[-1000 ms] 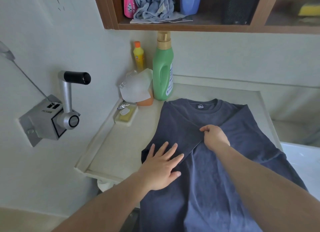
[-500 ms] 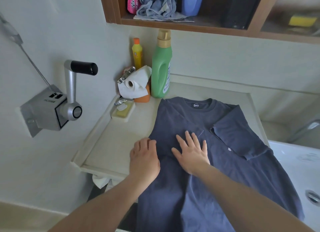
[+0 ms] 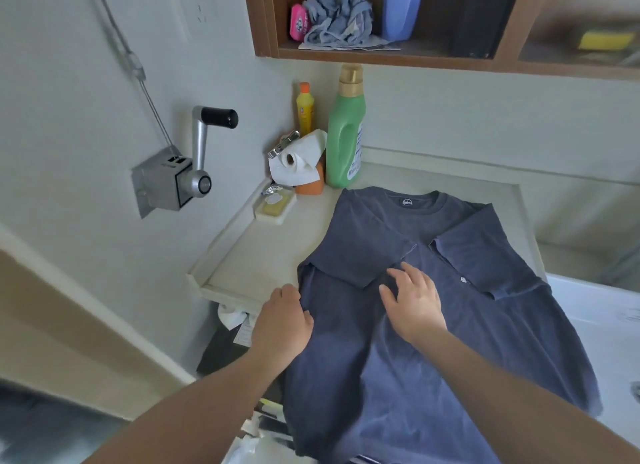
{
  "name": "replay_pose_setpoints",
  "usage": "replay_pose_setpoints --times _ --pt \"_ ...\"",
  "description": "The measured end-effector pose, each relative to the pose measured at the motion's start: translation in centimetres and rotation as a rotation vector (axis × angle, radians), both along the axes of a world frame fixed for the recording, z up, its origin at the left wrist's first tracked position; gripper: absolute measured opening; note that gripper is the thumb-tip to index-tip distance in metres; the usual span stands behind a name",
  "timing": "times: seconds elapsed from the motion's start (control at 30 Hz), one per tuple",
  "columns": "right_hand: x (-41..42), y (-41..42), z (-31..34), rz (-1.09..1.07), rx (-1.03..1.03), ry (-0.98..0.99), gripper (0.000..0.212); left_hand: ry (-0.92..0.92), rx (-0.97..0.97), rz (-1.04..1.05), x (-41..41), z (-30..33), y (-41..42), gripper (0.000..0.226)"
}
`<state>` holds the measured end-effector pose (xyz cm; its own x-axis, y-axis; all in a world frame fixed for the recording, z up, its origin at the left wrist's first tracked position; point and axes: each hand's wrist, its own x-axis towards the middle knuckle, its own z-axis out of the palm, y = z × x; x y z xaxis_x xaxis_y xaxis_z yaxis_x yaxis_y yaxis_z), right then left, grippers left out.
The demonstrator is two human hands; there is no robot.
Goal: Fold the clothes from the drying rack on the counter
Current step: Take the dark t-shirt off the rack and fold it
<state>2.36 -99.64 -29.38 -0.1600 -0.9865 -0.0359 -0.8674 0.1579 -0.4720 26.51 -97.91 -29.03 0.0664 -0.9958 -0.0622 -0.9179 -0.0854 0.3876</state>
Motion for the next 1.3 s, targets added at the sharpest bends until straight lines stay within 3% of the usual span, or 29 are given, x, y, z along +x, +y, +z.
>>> replay_pose_setpoints --times 0.2,0.37,0.6,0.77,0.93,1.17,1.3 --pt "-1.9 6.4 -0.8 0.008 -0.044 -0.102 0.046 0.193 0.200 0.168 -0.2 -1.4 5.6 0.010" --pt "-5.2 11.5 -2.9 -0.081 -0.149 -0.151 0.033 0.211 0.249 0.235 0.2 -3.5 7.9 0.026" --pt "-11.1 17.9 -2.9 -0.467 -0.282 -0.050 0.036 0.135 0.272 0.151 -0.3 -3.2 8.8 0.020" --pt "-15.3 19.4 -2.3 -0.867 -0.152 -0.282 0.037 0.097 0.273 0.107 0.1 -2.6 8.6 0.024" --pt "-17.9 19.2 -3.0 -0.803 0.007 -0.450 0.036 0.082 0.231 0.120 1.4 -1.6 8.7 0.017" --pt "-17.7 19.4 -3.2 -0.866 -0.040 -0.494 0.025 0.119 0.180 0.128 2.9 -0.8 8.3 0.012" --pt "-16.3 20.2 -3.7 -0.807 -0.057 -0.471 0.033 0.134 0.140 0.133 3.3 -0.6 8.2 0.010"
